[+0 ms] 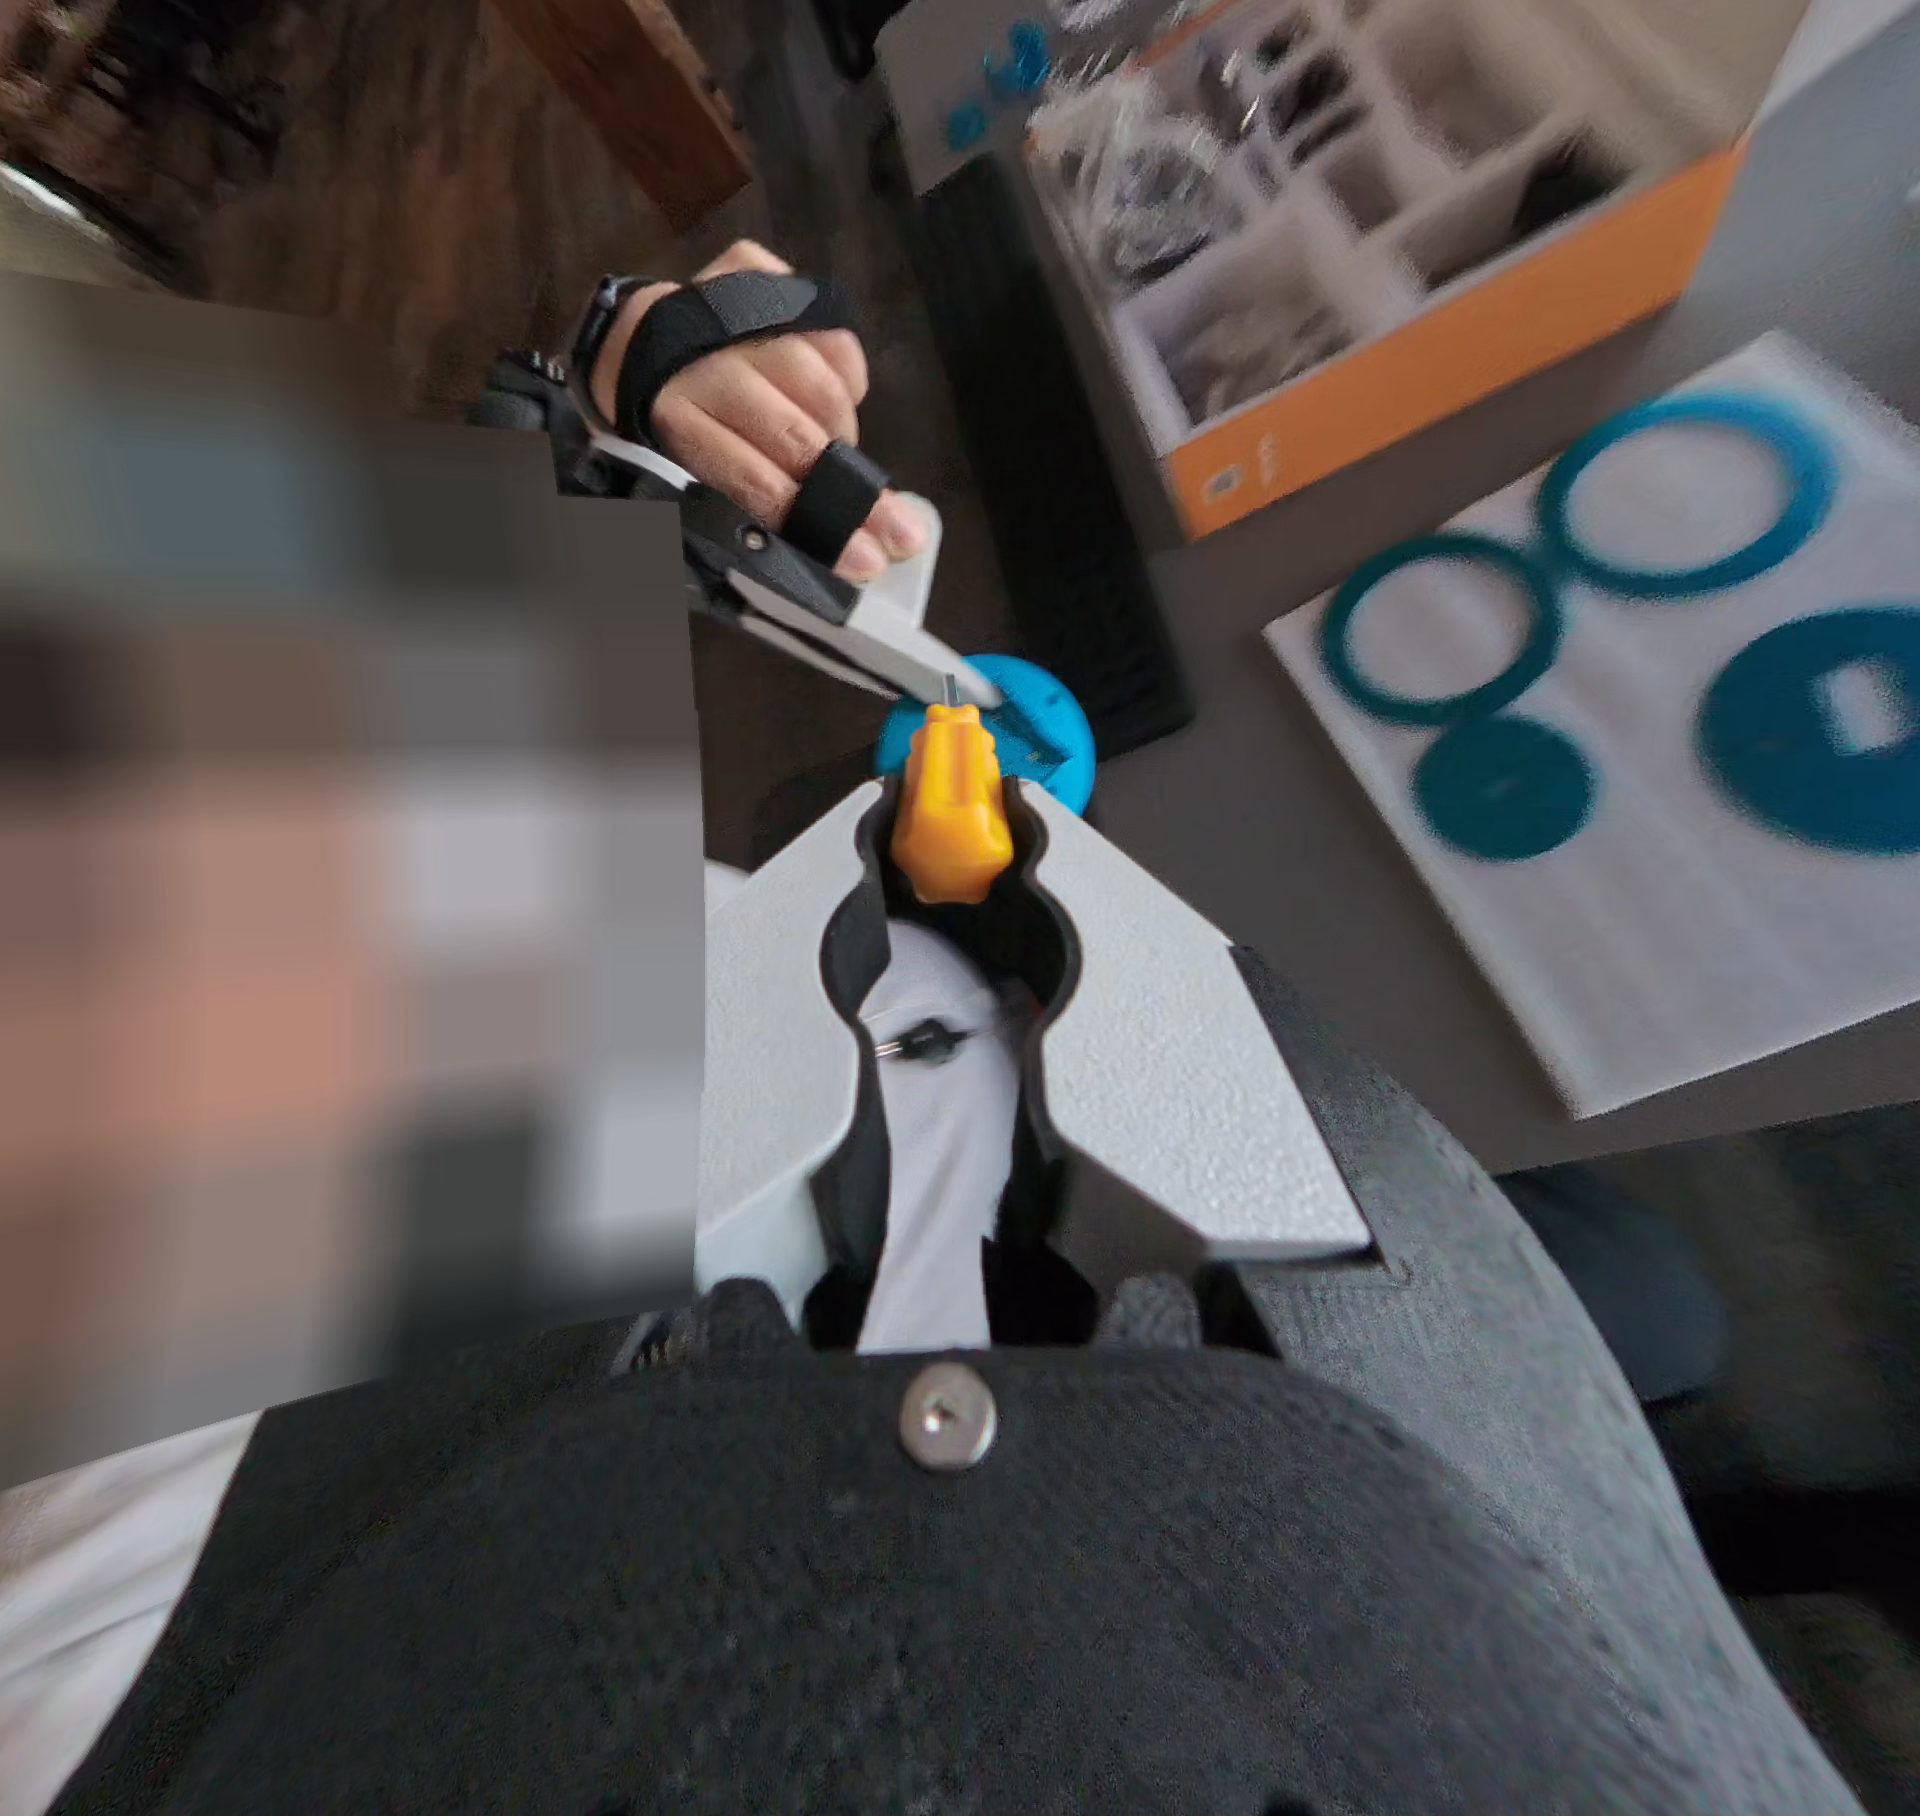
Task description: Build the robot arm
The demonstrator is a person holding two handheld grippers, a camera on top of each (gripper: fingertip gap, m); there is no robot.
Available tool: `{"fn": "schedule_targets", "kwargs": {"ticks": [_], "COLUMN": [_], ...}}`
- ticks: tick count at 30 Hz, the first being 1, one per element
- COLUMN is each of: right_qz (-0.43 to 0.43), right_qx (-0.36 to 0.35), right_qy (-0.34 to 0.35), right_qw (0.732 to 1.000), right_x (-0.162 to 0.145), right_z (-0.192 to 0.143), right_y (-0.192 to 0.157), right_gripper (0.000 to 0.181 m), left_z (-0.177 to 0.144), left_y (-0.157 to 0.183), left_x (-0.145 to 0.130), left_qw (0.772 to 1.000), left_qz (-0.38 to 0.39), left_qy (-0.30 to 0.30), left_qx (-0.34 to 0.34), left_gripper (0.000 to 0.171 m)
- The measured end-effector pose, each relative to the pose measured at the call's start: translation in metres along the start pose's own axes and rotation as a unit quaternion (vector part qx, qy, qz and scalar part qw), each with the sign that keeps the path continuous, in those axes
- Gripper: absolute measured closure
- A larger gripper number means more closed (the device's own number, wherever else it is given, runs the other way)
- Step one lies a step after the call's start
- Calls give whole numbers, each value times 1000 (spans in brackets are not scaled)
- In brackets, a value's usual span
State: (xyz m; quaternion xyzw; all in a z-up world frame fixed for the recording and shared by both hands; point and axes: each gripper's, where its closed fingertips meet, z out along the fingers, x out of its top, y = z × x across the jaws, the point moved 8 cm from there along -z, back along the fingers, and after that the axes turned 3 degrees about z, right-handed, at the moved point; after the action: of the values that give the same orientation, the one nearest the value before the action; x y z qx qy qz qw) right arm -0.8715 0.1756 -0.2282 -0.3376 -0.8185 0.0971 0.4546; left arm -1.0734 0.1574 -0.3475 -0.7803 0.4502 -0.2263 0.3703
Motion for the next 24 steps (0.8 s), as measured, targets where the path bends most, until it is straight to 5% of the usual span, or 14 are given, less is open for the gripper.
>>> {"fn": "schedule_targets", "kwargs": {"ticks": [1, 5, 12, 16, 19, 24], "right_qz": [-57, -244, -417, -447, -490, -545], "right_qx": [-39, -209, -411, -485, -541, -500], "right_qy": [28, 107, 89, 42, -38, -190], "right_qw": [997, 941, 806, 750, 682, 645], "right_x": [-2, -44, -145, -173, -185, -196], "right_z": [1, 30, 105, 138, 157, 194], "right_y": [3, 54, 178, 208, 217, 222], "right_gripper": [164, 164, 164, 163, 163, 157], "left_z": [2, 7, 26, 43, 56, 74], "left_y": [4, 15, 36, 40, 44, 50], "left_x": [-5, -29, -47, -53, -54, -56], "left_qw": [999, 965, 839, 772, 754, 733], "left_qz": [-41, -243, -486, -567, -584, -610], "left_qy": [16, 94, 245, 286, 300, 300], "left_qx": [7, 37, 5, -11, -12, -29], "left_gripper": [168, 168, 168, 169, 169, 169]}}
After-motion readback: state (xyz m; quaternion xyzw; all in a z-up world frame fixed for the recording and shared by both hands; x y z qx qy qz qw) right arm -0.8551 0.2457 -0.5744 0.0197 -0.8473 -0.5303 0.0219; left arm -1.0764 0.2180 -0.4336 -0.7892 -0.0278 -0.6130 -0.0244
